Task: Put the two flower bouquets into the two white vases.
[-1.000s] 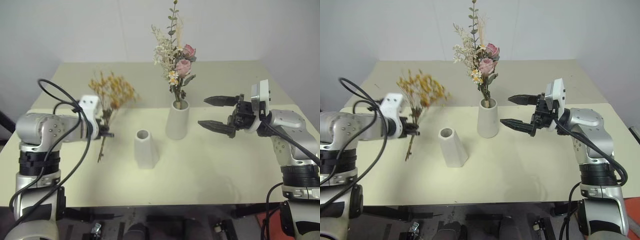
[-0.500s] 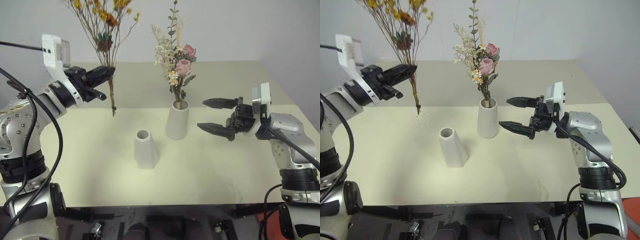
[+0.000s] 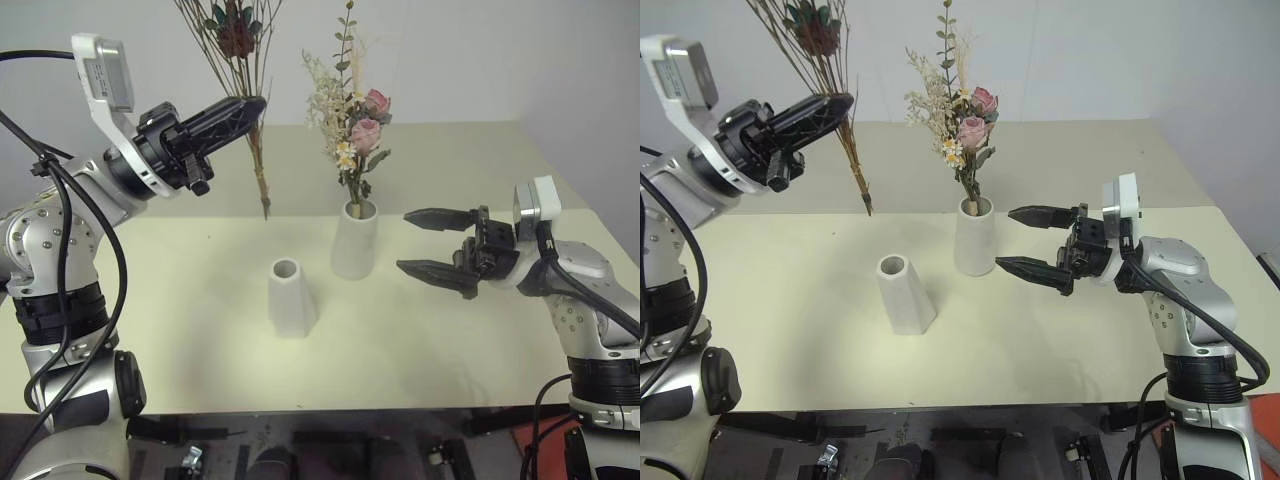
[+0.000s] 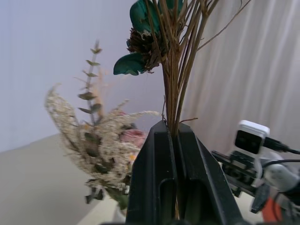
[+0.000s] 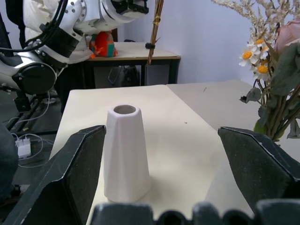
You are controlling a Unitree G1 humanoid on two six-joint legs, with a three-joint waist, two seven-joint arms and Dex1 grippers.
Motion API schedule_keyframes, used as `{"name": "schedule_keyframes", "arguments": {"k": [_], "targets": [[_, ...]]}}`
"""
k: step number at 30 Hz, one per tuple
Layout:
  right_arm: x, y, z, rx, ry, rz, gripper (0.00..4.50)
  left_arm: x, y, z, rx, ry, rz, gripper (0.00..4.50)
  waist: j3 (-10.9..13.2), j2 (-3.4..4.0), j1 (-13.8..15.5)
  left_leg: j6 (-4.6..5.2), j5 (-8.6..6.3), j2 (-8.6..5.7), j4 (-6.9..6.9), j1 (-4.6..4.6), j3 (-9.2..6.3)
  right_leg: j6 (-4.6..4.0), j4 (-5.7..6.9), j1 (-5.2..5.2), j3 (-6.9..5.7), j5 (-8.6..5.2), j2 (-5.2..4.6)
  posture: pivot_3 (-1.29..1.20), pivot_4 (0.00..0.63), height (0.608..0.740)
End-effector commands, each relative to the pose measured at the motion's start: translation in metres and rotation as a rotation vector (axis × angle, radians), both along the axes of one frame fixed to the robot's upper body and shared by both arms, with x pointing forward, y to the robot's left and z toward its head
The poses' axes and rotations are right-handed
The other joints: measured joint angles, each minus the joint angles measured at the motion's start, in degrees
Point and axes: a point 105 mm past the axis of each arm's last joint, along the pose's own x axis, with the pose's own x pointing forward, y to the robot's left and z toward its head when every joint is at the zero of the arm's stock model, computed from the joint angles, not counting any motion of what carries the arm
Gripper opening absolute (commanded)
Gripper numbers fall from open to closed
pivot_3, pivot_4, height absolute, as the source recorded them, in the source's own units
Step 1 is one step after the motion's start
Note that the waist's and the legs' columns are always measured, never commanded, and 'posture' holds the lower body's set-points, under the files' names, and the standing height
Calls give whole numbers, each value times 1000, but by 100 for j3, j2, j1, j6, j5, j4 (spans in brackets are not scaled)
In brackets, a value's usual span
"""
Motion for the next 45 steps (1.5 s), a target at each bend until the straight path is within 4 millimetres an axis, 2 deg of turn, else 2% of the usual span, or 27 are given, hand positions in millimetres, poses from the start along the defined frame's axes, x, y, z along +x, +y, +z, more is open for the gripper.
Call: {"name": "schedule_keyframes", "arguments": {"k": [1,12,25,34,45], "targets": [[-7,0,9,17,-32,14,4500,-9,-7,-3,22,-28,-63,19,0,0,-2,0,0,0,0,1,1,0,0,0,0,0,0,0,150,740],[-8,-2,9,-12,-26,43,4500,-11,-18,-27,91,9,-115,19,0,0,-5,3,-2,3,0,1,2,0,-1,0,0,0,2,0,150,740],[-7,-6,8,-16,-26,47,4500,-15,-24,-44,116,7,-131,19,0,0,1,4,-2,3,3,0,2,0,-1,1,1,0,3,0,150,740],[-7,-7,10,-15,-33,44,4500,-12,-24,-57,136,-22,-107,19,0,0,10,4,-2,4,3,0,2,0,-2,2,1,0,3,0,150,740],[-7,-8,12,-16,-34,34,4500,-15,-21,-75,142,29,-97,19,0,0,9,6,-3,5,3,1,2,0,-2,2,1,0,3,0,150,740]]}}
